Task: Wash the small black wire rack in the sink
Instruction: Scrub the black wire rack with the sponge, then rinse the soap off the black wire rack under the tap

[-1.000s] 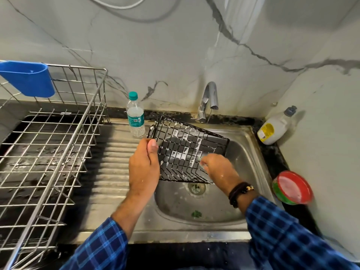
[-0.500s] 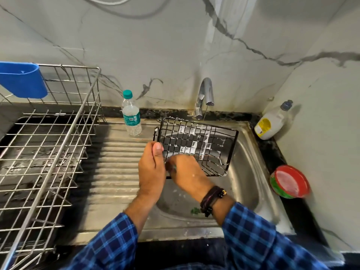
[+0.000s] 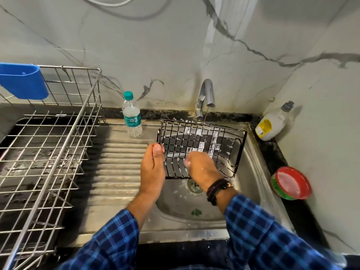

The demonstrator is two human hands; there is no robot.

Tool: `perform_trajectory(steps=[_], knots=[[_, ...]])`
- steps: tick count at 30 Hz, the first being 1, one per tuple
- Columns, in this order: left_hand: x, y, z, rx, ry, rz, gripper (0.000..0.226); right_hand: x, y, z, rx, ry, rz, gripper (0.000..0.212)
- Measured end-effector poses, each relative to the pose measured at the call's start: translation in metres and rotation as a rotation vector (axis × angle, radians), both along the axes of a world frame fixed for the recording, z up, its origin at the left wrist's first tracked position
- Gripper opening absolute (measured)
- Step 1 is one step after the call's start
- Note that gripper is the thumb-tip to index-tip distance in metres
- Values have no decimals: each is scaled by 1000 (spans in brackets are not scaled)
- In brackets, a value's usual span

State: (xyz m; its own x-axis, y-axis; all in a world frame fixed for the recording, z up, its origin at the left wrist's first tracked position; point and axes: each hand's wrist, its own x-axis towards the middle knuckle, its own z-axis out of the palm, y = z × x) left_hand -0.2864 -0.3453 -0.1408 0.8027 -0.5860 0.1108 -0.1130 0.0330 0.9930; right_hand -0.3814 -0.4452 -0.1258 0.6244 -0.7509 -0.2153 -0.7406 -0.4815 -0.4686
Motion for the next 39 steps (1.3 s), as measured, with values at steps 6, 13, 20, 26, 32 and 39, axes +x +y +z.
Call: perform_trajectory(steps=[6,13,20,26,32,39], knots=[[3,-3,-5,-4,40,-18,32,15,12,5,64,-121,181,20],[10,-3,-17,-5,113,-8,35,-59,-34,10,-239,264,-22,21],[4,-17,-15,2,71,-6,33,-74,-41,1,-299,174,-6,22],[-2,-27,-28,-18,143,1,47,-69,-49,-7,-130,140,33,14],[-5,-30,-31,14,173,13,58,-74,-48,19,64,-257,13,18],[2,-17,-36,62,233,64,34,-206,-104,9,-297,-312,-556,16]])
